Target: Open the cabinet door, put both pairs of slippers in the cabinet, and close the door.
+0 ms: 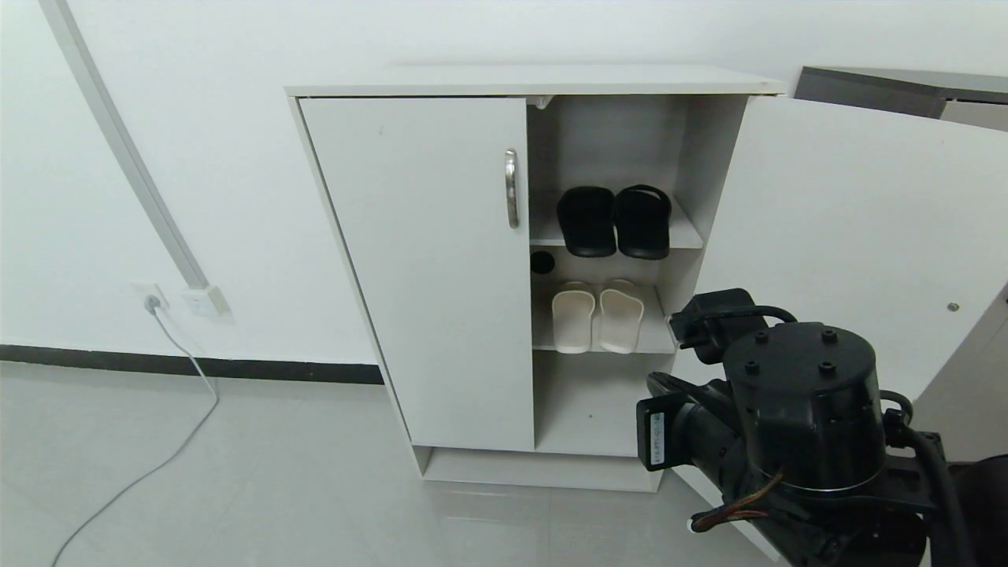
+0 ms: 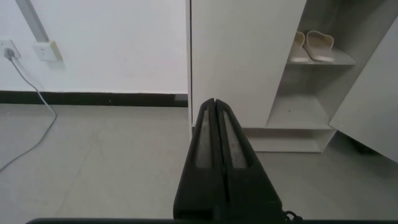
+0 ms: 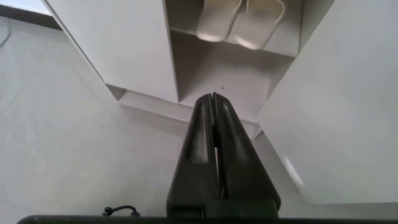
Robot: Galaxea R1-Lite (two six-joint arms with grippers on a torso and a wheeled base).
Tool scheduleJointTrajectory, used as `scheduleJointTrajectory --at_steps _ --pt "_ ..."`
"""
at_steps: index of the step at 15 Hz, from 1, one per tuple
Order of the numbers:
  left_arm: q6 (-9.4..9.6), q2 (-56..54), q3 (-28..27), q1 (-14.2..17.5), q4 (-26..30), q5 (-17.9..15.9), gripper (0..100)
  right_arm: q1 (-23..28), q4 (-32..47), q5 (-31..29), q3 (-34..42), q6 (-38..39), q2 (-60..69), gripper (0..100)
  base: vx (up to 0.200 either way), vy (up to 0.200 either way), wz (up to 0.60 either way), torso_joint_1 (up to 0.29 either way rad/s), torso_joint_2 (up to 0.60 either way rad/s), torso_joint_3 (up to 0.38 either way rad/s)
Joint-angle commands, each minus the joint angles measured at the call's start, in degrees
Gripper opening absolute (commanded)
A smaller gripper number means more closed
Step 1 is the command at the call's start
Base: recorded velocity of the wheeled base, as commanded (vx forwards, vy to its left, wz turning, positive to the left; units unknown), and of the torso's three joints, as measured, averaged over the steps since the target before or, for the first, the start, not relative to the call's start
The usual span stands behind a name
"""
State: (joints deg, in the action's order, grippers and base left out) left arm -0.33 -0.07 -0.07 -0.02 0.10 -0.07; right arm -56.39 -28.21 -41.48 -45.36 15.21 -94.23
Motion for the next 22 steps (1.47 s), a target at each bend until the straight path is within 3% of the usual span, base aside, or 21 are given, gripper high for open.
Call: scheduleJointTrajectory --at_steps 1,8,22 --pt "-0.02 0.1 0.1 0.0 0.0 0.0 0 0.0 0.0 0.0 0.0 0.0 -0.2 0 0.0 0.0 0.0 0.0 0.0 0.0" --pt "-0.02 0.1 0.1 0.0 0.0 0.0 0 0.0 0.0 0.0 0.0 -0.1 -0.2 0 0.0 0.0 0.0 0.006 -0.09 -0.146" --pt "-0.11 0.1 0.1 0.0 0.0 0.0 0 0.1 0.1 0.0 0.7 -0.1 -0.2 0 0.0 0.0 0.0 0.117 -0.48 -0.34"
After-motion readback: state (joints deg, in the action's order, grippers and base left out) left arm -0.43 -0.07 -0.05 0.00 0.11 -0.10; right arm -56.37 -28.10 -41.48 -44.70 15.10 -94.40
